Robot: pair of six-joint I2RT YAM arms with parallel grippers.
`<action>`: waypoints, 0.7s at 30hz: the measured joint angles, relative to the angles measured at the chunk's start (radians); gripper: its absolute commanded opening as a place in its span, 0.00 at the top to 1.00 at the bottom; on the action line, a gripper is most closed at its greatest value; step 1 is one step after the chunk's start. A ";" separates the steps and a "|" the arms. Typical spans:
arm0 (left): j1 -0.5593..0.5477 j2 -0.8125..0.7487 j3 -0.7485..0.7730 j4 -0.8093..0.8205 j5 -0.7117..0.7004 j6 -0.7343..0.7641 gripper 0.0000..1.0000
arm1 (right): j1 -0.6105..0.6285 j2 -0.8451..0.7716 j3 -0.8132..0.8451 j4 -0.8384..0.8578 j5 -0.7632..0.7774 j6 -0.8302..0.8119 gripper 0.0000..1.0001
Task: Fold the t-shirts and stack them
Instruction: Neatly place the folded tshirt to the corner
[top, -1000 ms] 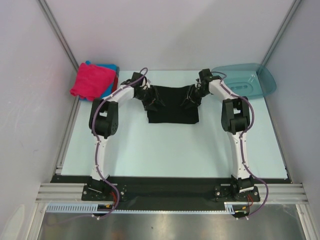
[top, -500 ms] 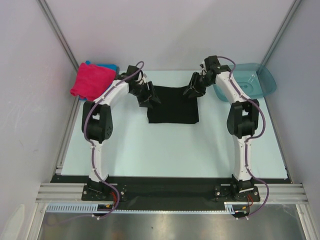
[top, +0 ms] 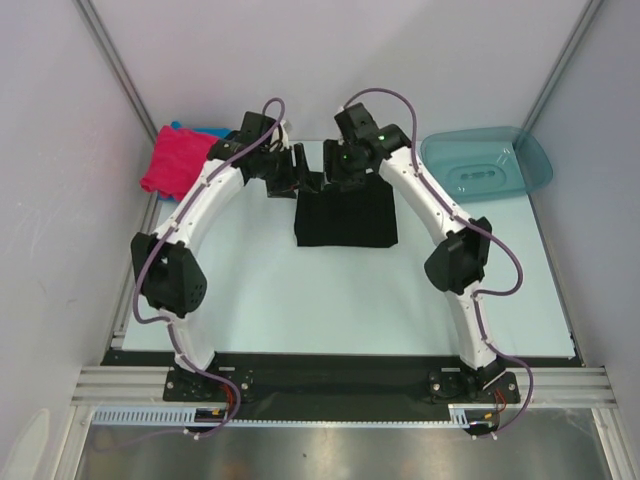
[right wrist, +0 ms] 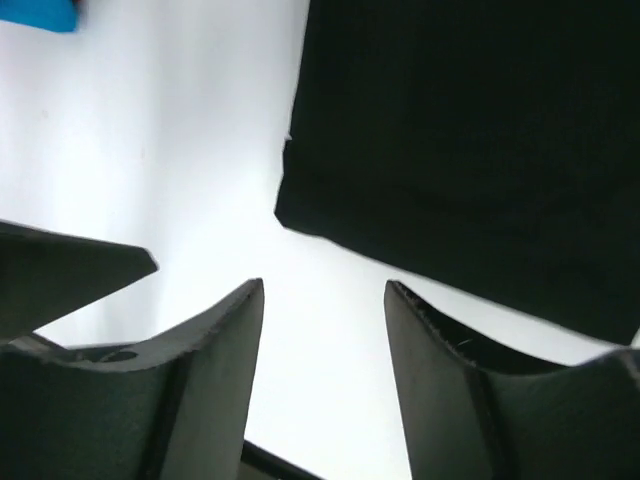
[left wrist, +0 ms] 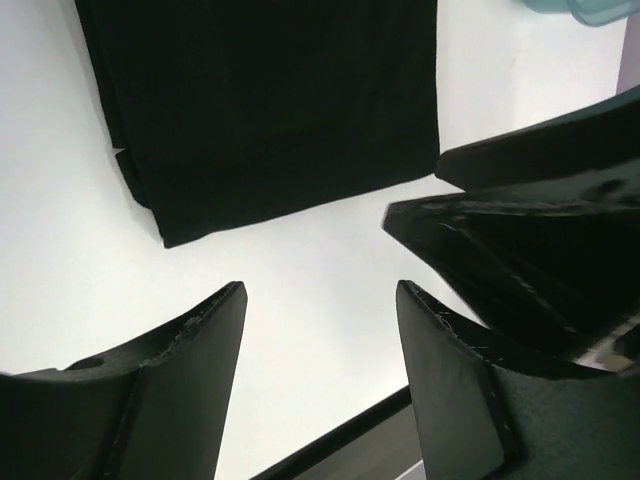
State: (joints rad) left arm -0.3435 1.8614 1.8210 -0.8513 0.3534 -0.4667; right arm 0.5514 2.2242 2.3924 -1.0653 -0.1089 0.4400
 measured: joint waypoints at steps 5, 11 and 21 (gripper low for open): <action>-0.016 -0.084 -0.064 -0.009 -0.048 0.042 0.32 | 0.071 -0.022 -0.040 -0.037 0.167 0.023 0.35; -0.018 -0.149 -0.159 0.001 -0.076 0.084 0.27 | 0.129 -0.029 -0.151 -0.047 0.298 0.045 0.26; -0.021 -0.195 -0.191 0.042 -0.080 0.129 0.26 | 0.159 -0.063 -0.184 -0.039 0.383 0.086 0.24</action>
State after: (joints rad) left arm -0.3641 1.6665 1.6299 -0.8097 0.2733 -0.3374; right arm 0.7105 2.1616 2.2082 -1.1042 0.2737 0.5262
